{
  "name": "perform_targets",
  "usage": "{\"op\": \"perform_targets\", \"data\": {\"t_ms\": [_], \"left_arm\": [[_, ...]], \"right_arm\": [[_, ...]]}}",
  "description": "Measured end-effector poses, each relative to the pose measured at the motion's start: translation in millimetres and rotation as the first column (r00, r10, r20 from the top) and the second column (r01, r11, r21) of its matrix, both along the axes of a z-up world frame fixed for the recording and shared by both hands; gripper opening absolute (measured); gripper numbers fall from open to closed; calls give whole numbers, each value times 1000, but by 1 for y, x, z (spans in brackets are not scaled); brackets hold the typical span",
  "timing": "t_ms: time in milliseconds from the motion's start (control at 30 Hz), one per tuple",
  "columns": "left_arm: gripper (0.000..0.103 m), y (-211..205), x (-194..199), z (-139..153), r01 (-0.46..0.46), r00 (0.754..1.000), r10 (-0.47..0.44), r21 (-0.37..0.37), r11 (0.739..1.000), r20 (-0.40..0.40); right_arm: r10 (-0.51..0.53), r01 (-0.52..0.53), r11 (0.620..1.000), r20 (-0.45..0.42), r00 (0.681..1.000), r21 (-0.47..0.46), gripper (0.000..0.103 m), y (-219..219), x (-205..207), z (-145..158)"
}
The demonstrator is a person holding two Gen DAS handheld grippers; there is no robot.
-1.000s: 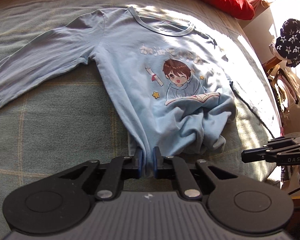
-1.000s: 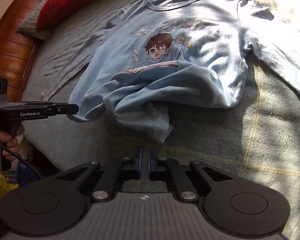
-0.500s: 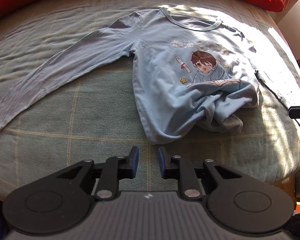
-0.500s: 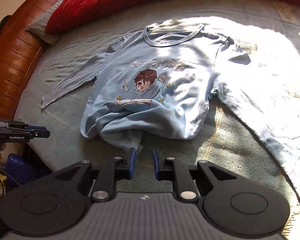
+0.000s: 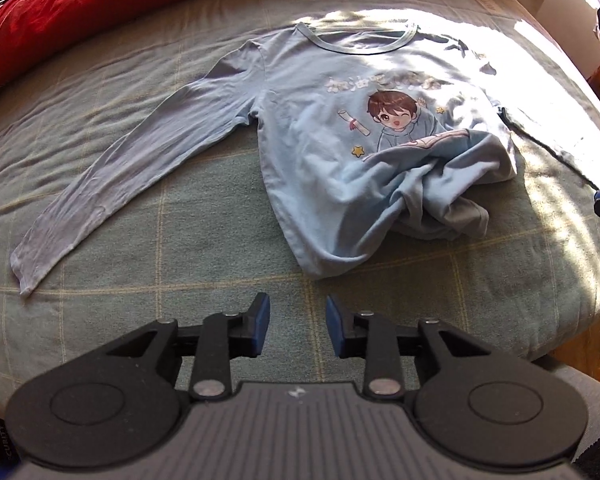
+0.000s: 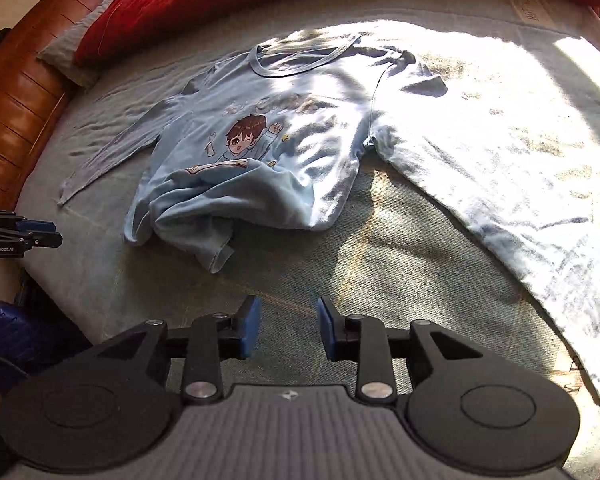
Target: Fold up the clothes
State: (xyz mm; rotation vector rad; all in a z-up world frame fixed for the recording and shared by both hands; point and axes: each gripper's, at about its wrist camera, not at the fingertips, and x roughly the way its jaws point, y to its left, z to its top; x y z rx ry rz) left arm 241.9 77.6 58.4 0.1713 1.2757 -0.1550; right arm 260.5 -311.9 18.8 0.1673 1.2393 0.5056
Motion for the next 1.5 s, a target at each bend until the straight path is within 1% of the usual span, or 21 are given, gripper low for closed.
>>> {"op": "perform_targets", "data": {"t_ms": [67, 167, 233, 300, 367, 467, 533, 600, 667, 733, 767, 867, 933, 1067, 1133, 1200, 1267, 1300, 1367, 1433, 1500], "left_arm": [[31, 4, 4, -11, 70, 998, -70, -10, 998, 9], [31, 7, 2, -19, 190, 980, -189, -9, 982, 61], [33, 11, -3, -22, 236, 967, -234, -6, 972, 97], [37, 16, -5, -29, 239, 967, -235, -31, 970, 99], [37, 18, -6, -37, 233, 969, -227, -64, 970, 97], [37, 9, -14, -50, 283, 953, -272, -69, 957, 132], [37, -2, -20, -61, 330, 932, -320, -36, 943, 173], [38, -10, -24, -69, 364, 912, -352, -18, 931, 210], [39, -14, -26, -74, 372, 903, -354, -30, 928, 244], [44, -16, -27, -80, 373, 897, -348, -45, 927, 273], [44, -18, -28, -82, 377, 891, -351, -39, 925, 288], [45, -25, -35, -90, 411, 856, -381, -13, 912, 349], [46, -29, -38, -95, 424, 835, -385, -14, 905, 393], [47, -34, -46, -106, 446, 789, -387, -11, 895, 476], [48, -38, -56, -110, 441, 756, -402, 52, 896, 516], [49, -39, -66, -110, 438, 735, -412, 86, 895, 539], [53, -37, -79, -108, 424, 730, -394, 83, 902, 558], [57, -36, -87, -106, 407, 741, -374, 70, 911, 558], [57, -36, -100, -103, 400, 753, -352, 39, 916, 555], [58, -39, -110, -101, 425, 749, -368, 26, 905, 551], [59, -43, -117, -100, 415, 743, -374, 55, 908, 555]], "right_arm": [[-39, 39, 999, 3, 999, -19, 35, 6, -11, -3], [-66, 69, 995, 33, 997, -76, 35, 15, -24, -6], [-84, 87, 992, 35, 996, -94, 36, 18, -26, -12], [-82, 85, 991, 37, 996, -106, 36, 21, -26, -18], [-39, 45, 994, 62, 997, -102, 36, 29, -24, -21], [116, -94, 984, 146, 982, -150, 41, 54, -20, -26], [229, -193, 961, 178, 957, -197, 43, 74, -18, -33], [367, -318, 920, 216, 905, -229, 43, 100, -17, -42], [444, -384, 888, 256, 858, -255, 43, 119, -18, -50], [482, -418, 870, 274, 832, -263, 43, 133, -17, -57], [492, -427, 866, 287, 822, -260, 43, 136, -18, -58], [509, -441, 859, 334, 793, -261, 44, 145, -21, -62], [494, -424, 868, 372, 786, -257, 50, 144, -24, -66], [473, -389, 880, 448, 759, -271, 50, 145, -32, -77], [475, -356, 878, 497, 726, -320, 50, 149, -42, -81], [492, -342, 868, 532, 689, -360, 50, 154, -55, -80], [510, -326, 857, 564, 649, -400, 50, 159, -69, -79], [519, -317, 851, 579, 629, -419, 50, 161, -76, -79], [538, -311, 838, 590, 601, -448, 50, 168, -81, -75], [570, -306, 816, 595, 566, -491, 50, 177, -81, -74], [603, -310, 788, 565, 563, -532, 48, 189, -72, -82]]}}
